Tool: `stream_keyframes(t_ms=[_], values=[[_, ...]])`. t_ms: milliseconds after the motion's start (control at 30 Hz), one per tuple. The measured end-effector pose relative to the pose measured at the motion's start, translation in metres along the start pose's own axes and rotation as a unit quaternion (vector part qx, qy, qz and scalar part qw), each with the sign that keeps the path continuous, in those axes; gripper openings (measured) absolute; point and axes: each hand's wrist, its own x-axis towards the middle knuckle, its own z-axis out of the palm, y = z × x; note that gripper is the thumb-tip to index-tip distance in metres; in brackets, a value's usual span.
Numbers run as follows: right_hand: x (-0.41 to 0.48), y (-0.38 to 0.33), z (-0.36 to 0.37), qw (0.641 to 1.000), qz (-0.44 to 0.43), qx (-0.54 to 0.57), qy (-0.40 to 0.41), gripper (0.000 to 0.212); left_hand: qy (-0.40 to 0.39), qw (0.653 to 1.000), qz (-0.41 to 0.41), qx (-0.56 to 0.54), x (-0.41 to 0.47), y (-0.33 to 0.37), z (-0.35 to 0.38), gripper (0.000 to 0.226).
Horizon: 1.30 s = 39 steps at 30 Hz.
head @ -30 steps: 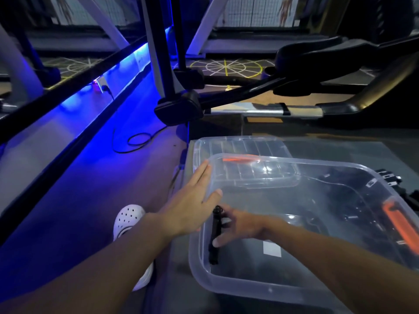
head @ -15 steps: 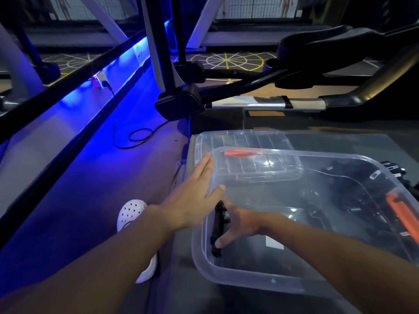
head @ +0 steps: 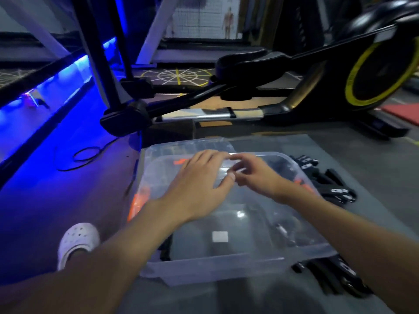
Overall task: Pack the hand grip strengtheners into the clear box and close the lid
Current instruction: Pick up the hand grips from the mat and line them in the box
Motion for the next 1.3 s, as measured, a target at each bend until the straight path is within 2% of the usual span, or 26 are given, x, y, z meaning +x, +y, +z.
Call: stream_keyframes(t_ms=[67,133,233,300,367,433,500,600,700,767,867,1000,1133,1300], values=[[-0.024,0.003,-0.036,0.996,-0.017,0.018,0.082,0.030,-0.036,0.999,0.023,-0.023,0.002,0.029,0.017,0.049],[-0.048,0.018,-0.071,0.987,-0.014,0.029,0.157,0.021,-0.070,0.996,0.046,-0.022,0.004,0.055,0.037,0.060],[-0.086,0.053,-0.110,0.967,0.030,0.003,0.252,0.015,-0.119,0.989,0.086,-0.012,0.008,0.086,0.070,0.068],[-0.113,0.079,-0.124,0.956,0.077,-0.014,0.282,0.013,-0.149,0.983,0.108,0.001,0.008,0.102,0.090,0.065],[-0.138,0.109,-0.130,0.950,0.126,-0.043,0.282,0.012,-0.180,0.976,0.121,0.018,0.006,0.114,0.110,0.066],[-0.160,0.143,-0.132,0.945,0.186,-0.065,0.259,0.020,-0.198,0.970,0.138,0.042,0.003,0.120,0.125,0.072],[-0.175,0.173,-0.132,0.941,0.249,-0.090,0.212,0.043,-0.208,0.964,0.153,0.069,0.003,0.119,0.136,0.076],[-0.184,0.204,-0.130,0.929,0.294,-0.145,0.173,0.079,-0.207,0.965,0.149,0.059,0.004,0.116,0.140,0.075],[-0.181,0.217,-0.125,0.925,0.307,-0.148,0.169,0.094,-0.203,0.966,0.153,0.054,0.004,0.116,0.140,0.073],[-0.174,0.219,-0.121,0.918,0.308,-0.192,0.162,0.093,-0.204,0.965,0.155,0.051,0.005,0.115,0.140,0.072],[-0.163,0.221,-0.121,0.910,0.297,-0.245,0.152,0.078,-0.204,0.966,0.155,0.035,0.006,0.113,0.140,0.069],[-0.158,0.221,-0.122,0.916,0.282,-0.250,0.138,0.060,-0.204,0.966,0.158,0.020,0.005,0.112,0.139,0.067],[-0.160,0.220,-0.122,0.928,0.237,-0.191,0.217,0.047,-0.204,0.966,0.155,0.022,0.007,0.113,0.140,0.068],[-0.168,0.208,-0.131,0.912,0.206,-0.190,0.299,0.043,-0.216,0.965,0.149,0.022,0.006,0.114,0.137,0.072]])
